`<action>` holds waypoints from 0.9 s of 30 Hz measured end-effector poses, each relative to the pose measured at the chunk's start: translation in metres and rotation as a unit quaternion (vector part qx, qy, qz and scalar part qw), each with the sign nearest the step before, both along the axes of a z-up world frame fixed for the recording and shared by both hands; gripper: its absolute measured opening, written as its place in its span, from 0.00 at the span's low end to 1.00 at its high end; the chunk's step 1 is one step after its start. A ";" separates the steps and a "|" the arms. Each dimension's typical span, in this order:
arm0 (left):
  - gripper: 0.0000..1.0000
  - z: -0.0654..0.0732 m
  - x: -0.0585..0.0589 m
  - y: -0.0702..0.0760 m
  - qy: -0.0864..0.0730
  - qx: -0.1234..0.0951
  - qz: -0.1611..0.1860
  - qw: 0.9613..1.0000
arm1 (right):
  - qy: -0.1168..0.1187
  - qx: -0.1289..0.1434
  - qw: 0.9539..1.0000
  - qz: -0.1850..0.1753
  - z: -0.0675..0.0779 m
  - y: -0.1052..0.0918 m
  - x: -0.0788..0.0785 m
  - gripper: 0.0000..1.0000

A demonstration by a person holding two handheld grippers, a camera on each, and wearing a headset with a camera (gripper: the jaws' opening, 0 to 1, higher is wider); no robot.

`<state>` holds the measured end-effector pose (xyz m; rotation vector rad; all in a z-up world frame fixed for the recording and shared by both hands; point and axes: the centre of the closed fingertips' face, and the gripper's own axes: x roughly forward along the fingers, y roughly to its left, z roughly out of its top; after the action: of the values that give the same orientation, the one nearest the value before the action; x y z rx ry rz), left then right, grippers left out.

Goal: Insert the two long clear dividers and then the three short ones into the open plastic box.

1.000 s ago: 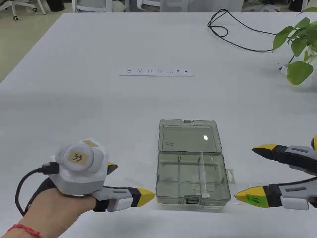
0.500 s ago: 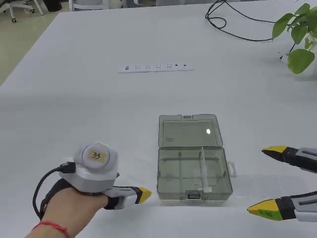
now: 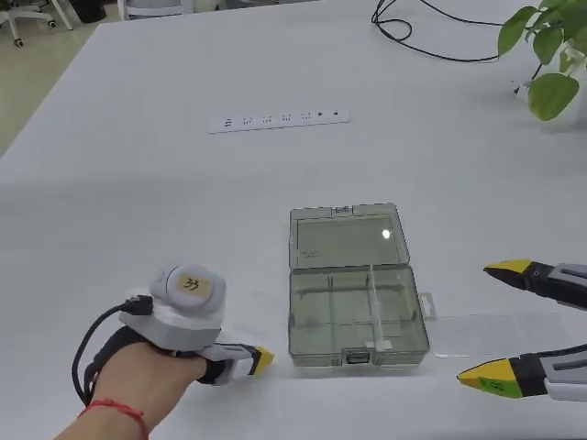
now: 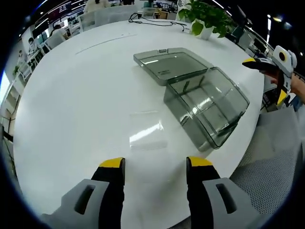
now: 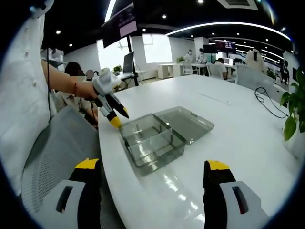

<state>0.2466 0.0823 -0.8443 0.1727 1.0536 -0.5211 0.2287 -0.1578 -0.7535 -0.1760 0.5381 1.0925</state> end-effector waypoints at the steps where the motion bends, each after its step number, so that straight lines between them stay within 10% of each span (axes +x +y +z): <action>1: 0.50 -0.003 -0.002 0.002 0.003 0.015 -0.010 1.000 | -0.001 0.001 1.000 0.000 0.000 0.000 0.000 0.89; 9: 0.41 -0.006 -0.001 0.011 -0.009 0.052 -0.041 0.998 | -0.001 0.004 1.000 -0.006 0.000 0.000 0.000 0.88; 27: 0.32 -0.009 0.003 0.015 0.012 0.059 -0.050 0.997 | -0.006 -0.012 1.000 -0.003 -0.009 -0.003 -0.006 0.89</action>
<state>0.2494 0.0969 -0.8529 0.3260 1.1033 -0.5511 0.2225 -0.1605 -0.7624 -0.2020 0.5410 1.0780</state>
